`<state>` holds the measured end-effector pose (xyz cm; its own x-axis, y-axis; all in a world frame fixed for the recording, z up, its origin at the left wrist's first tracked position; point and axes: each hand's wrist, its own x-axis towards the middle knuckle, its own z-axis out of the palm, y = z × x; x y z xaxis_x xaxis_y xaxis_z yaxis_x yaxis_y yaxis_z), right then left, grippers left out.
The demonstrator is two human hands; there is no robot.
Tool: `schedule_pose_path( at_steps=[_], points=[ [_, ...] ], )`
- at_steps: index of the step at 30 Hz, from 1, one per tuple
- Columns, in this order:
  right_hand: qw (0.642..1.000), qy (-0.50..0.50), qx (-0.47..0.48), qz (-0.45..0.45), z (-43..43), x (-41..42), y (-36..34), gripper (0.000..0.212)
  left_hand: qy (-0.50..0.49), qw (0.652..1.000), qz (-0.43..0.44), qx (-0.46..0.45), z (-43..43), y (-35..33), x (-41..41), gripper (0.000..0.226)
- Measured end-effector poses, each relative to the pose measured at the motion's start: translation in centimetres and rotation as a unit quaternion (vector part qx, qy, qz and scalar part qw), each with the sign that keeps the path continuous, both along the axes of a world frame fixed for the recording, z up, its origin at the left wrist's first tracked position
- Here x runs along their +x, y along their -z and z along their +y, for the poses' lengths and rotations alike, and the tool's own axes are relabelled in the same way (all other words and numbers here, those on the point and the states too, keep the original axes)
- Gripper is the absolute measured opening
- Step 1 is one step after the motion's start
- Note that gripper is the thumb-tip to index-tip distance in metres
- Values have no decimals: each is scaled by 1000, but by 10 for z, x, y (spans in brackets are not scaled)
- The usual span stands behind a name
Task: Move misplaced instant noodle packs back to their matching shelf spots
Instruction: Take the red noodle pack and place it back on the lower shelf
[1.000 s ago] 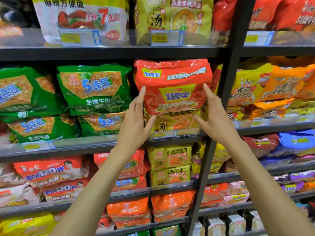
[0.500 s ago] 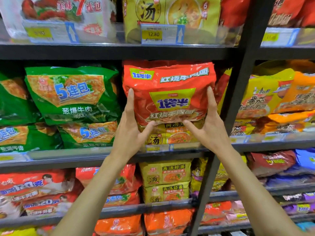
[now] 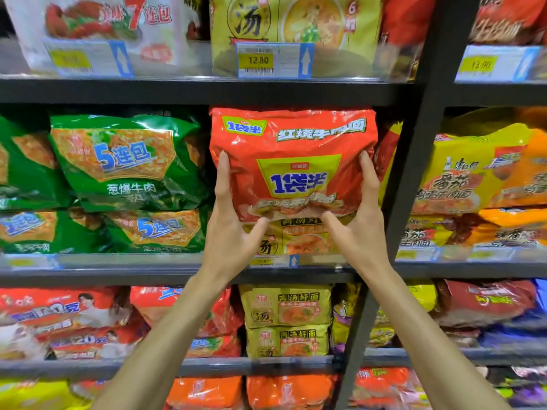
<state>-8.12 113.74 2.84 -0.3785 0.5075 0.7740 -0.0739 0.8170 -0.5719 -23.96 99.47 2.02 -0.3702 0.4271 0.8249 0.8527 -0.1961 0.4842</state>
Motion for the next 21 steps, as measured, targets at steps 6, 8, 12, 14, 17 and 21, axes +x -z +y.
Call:
schedule_pose_path(
  at_steps=[6,8,12,14,17,21],
  points=[
    [1000,-1,1,7,-22,9,4,110,19,1000,2,14,-18,3,14,106],
    [1000,-4,-2,11,-31,13,6,111,22,1000,7,20,-26,4,17,105],
    [1000,-15,-18,-1,-47,25,7,108,32,999,-15,13,-43,7,18,109],
    [1000,-16,-15,-4,-59,31,2,106,40,999,-24,10,-51,6,19,111],
    [1000,-6,-9,2,-77,39,-4,101,51,998,-41,3,-62,5,21,110],
    [1000,-7,-5,9,-107,58,-5,99,69,991,-113,8,-81,7,35,109]
  ],
)
